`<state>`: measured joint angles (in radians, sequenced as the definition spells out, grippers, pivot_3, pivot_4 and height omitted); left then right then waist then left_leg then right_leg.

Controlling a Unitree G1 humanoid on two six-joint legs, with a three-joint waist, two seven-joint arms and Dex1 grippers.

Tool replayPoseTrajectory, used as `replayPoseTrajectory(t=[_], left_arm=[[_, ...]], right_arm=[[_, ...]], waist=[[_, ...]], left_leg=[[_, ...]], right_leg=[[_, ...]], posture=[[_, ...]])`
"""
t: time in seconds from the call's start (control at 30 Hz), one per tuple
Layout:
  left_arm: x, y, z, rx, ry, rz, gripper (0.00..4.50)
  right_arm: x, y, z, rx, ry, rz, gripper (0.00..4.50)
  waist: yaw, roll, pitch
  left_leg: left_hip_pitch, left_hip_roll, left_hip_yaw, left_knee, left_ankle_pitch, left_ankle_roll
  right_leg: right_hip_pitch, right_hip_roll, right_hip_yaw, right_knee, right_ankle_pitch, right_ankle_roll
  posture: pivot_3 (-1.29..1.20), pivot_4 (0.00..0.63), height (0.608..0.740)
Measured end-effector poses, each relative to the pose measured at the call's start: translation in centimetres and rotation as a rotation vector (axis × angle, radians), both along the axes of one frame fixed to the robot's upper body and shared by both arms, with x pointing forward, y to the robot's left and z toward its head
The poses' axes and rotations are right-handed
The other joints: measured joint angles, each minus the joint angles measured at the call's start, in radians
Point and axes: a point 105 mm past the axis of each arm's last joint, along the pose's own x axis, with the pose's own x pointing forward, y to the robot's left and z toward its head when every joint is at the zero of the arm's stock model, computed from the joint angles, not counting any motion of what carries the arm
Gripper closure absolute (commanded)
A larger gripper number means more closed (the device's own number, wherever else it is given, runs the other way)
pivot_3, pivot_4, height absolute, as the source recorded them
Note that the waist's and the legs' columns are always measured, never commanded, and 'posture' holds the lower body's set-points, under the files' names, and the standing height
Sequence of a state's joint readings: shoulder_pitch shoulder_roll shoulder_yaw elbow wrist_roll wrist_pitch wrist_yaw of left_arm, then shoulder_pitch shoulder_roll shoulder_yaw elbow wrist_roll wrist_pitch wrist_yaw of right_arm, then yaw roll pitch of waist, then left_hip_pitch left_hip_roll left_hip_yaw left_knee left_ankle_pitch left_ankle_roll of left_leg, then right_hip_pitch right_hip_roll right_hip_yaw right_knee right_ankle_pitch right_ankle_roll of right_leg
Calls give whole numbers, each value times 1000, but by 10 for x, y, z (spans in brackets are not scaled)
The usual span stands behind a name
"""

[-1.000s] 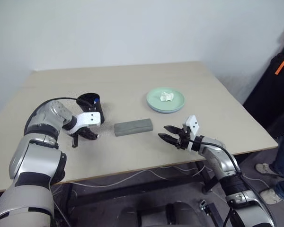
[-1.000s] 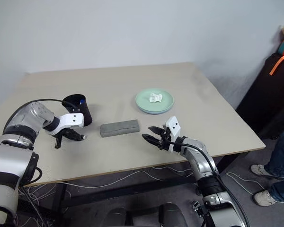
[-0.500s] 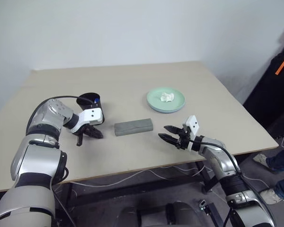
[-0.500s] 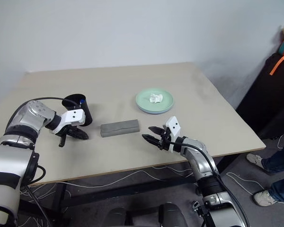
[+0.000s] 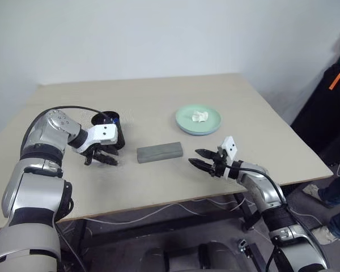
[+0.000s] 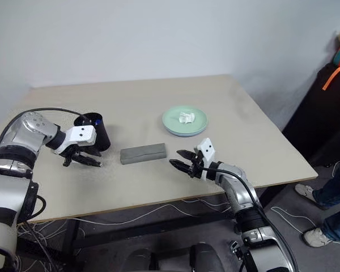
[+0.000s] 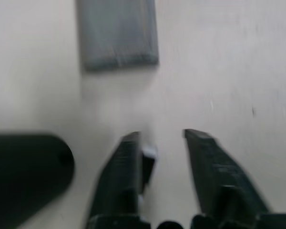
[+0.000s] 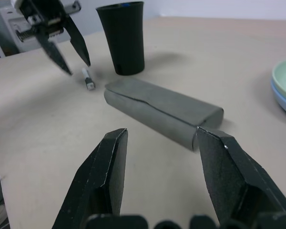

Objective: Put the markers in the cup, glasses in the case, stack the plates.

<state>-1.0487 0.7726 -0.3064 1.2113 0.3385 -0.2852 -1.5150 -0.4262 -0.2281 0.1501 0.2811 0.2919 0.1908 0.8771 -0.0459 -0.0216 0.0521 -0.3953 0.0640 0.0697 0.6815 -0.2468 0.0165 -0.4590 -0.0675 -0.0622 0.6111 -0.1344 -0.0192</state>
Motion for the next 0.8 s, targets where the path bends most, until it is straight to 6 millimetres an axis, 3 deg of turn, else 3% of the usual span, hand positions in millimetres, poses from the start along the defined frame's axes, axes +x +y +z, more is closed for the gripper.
replayPoseTrajectory(t=[0.07,0.67,0.8], left_arm=[[-1,3,-4,29,10,4,1068],[1,10,-27,251,83,39,1068],[-1,8,-29,248,111,40,1957]], right_arm=[[0,1,-2,0,6,1,2004],[-7,-7,-8,-7,17,-35,2004],[-7,-11,-8,-14,10,-55,2004]], waist=[[0,0,0],[-1,0,0],[-1,0,0]], left_leg=[[0,0,0,0,0,0],[0,0,0,0,-1,-1],[0,0,0,0,-1,-2]], right_leg=[[0,0,0,0,0,0],[0,0,0,0,0,0],[0,0,0,0,0,0]], posture=[[0,0,740],[0,0,740],[0,0,740]])
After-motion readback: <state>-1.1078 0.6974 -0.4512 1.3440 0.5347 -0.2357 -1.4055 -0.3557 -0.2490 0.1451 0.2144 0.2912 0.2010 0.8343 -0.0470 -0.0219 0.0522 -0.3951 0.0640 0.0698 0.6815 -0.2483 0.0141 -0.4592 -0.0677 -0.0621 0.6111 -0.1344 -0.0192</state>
